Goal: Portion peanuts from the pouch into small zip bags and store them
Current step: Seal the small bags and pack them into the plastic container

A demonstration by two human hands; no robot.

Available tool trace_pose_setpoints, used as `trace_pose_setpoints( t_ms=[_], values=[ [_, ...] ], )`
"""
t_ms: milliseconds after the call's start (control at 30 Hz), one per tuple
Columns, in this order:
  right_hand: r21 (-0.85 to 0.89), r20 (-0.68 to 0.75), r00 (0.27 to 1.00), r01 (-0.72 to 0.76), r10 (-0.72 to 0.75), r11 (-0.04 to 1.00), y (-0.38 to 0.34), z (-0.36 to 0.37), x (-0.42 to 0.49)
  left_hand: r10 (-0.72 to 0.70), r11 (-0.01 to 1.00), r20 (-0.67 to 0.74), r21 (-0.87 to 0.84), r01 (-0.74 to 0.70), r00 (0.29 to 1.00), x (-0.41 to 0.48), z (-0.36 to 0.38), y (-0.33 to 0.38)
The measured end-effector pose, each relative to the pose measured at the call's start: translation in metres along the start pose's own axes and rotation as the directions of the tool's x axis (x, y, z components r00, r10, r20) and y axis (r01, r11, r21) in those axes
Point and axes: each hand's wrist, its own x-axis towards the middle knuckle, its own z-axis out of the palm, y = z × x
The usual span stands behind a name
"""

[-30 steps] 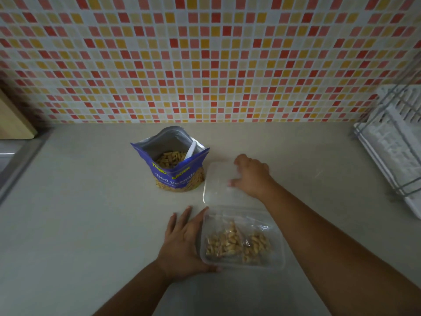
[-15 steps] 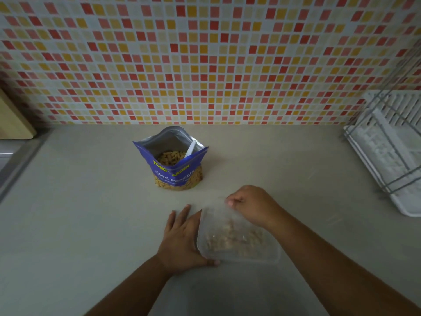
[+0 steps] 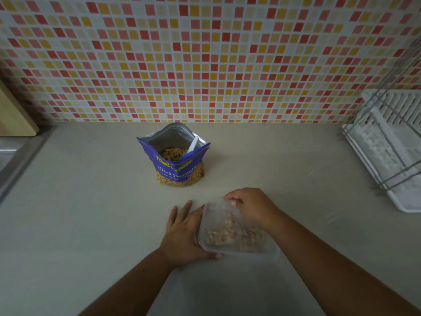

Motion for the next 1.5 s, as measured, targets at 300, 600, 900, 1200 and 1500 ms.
trace_pose_setpoints(
  t_ms=[300, 600, 900, 1200, 1500],
  values=[
    [-0.167, 0.049, 0.998, 0.047, -0.039, 0.985, -0.011, -0.005, -0.006, -0.001, 1.000, -0.003, 0.003, 0.001, 1.000, 0.000, 0.002, -0.001],
    [-0.193, 0.025, 1.000, 0.016, -0.012, 0.981, -0.005, 0.007, -0.006, 0.026, 0.999, 0.002, -0.048, -0.026, 1.000, -0.002, 0.001, -0.002],
    [-0.253, -0.389, 0.921, -0.095, -0.012, 0.963, 0.003, 0.026, -0.047, 0.089, 0.911, -0.232, -0.374, -0.173, 0.969, -0.013, -0.016, 0.005],
    [-0.344, -0.304, 0.942, -0.250, 0.144, 0.905, 0.015, 0.046, -0.041, 0.104, 0.985, -0.217, 0.160, -0.070, 0.971, 0.024, 0.008, 0.041],
    [-0.356, -0.285, 0.958, -0.137, 0.032, 0.924, 0.028, 0.006, 0.039, 0.032, 0.985, -0.186, 0.175, 0.001, 0.982, 0.102, -0.022, 0.038]
  ],
)
